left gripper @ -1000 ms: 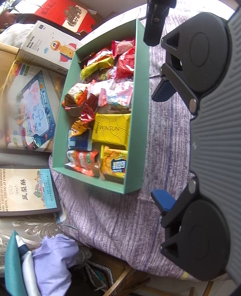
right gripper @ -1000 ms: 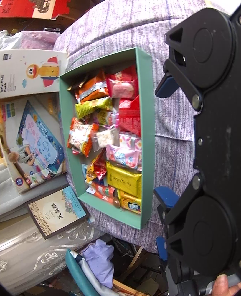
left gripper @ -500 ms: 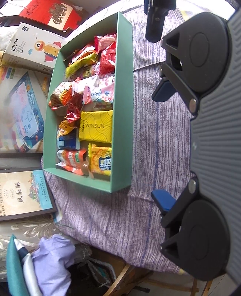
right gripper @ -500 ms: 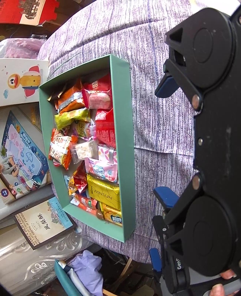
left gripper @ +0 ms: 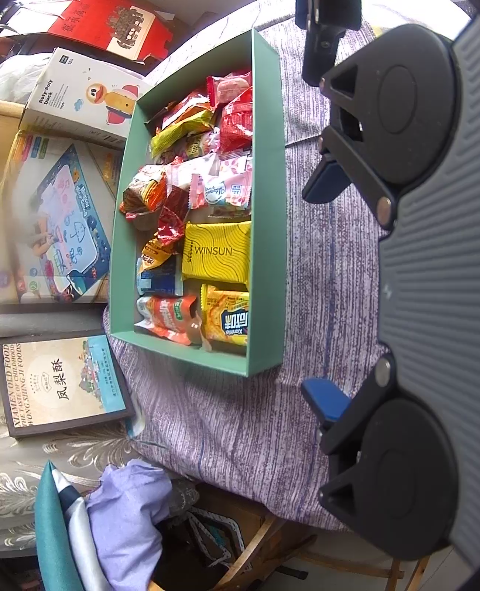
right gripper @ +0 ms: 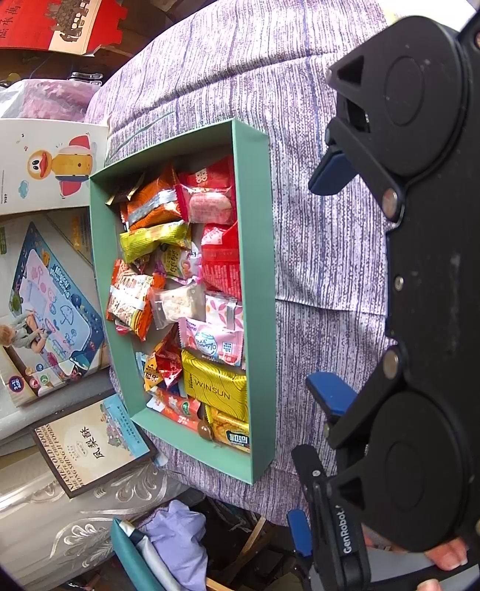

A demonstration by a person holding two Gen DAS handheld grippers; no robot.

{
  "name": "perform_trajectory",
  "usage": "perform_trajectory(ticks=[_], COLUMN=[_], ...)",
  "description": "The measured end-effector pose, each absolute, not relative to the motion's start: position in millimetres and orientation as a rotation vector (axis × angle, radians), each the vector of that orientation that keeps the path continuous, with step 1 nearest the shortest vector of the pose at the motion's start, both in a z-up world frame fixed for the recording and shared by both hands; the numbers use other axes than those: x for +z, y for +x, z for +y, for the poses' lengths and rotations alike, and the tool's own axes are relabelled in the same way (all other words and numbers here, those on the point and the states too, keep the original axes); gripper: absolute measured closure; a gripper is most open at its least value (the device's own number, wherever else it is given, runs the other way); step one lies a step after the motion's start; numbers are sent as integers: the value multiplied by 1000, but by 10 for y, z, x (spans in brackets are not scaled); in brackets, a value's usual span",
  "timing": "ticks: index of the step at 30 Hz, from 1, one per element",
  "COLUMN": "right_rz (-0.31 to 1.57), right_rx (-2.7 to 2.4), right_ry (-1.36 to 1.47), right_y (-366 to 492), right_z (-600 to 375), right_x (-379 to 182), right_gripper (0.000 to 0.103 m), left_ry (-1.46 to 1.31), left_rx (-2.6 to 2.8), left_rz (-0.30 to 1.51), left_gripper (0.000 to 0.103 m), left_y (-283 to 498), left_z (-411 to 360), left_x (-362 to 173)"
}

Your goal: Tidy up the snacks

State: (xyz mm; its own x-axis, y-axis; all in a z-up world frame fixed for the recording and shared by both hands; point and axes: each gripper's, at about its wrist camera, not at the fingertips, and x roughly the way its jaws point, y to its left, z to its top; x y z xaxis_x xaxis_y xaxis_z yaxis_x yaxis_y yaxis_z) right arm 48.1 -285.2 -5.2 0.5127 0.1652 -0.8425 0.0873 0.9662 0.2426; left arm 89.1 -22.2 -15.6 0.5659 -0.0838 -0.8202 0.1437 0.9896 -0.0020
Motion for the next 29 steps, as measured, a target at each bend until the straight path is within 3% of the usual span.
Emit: perform_trajectory(ticks=[29], right_rz=[1053], right_rx=[42], right_ry=[241], right_y=[448], right_z=[-2838], right_x=[-82], right_gripper=[0], left_ry=[39], left_rx=[-98], left_rz=[979], left_gripper=[0], left_y=[896], left_z=[-77], left_x=[-202])
